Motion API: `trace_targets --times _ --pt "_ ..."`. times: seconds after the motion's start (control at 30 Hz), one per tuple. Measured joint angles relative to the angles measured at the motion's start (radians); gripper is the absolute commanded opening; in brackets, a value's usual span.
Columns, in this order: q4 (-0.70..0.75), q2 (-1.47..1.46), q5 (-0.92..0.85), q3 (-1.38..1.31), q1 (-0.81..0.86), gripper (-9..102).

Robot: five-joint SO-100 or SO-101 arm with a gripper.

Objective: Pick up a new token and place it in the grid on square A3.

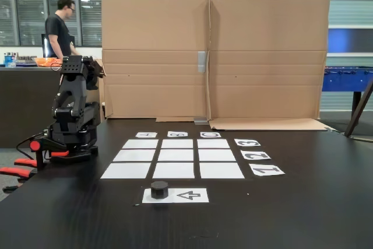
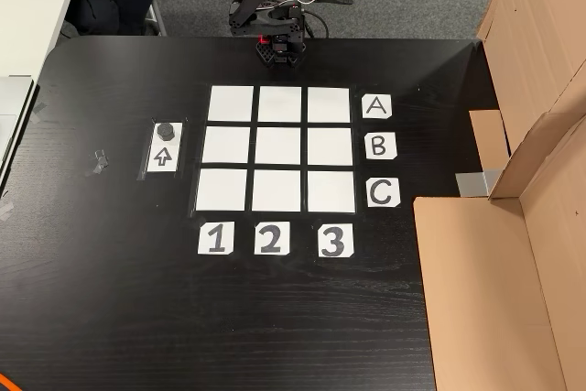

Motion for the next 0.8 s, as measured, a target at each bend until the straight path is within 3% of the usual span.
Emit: trace_targets --times 0.07,0.13,0.3,0.6,0.8 --pt "0.011 -0.002 0.0 -0.011 0.0 17" --pt "0.043 -0.051 -0.012 -0.199 0.048 17" --pt "0.06 -0.529 -0.015 -0.296 0.078 17" --pt "0.06 -0.724 0.014 -0.367 0.126 17" --pt "0.058 -0.845 0.067 -0.471 0.31 17"
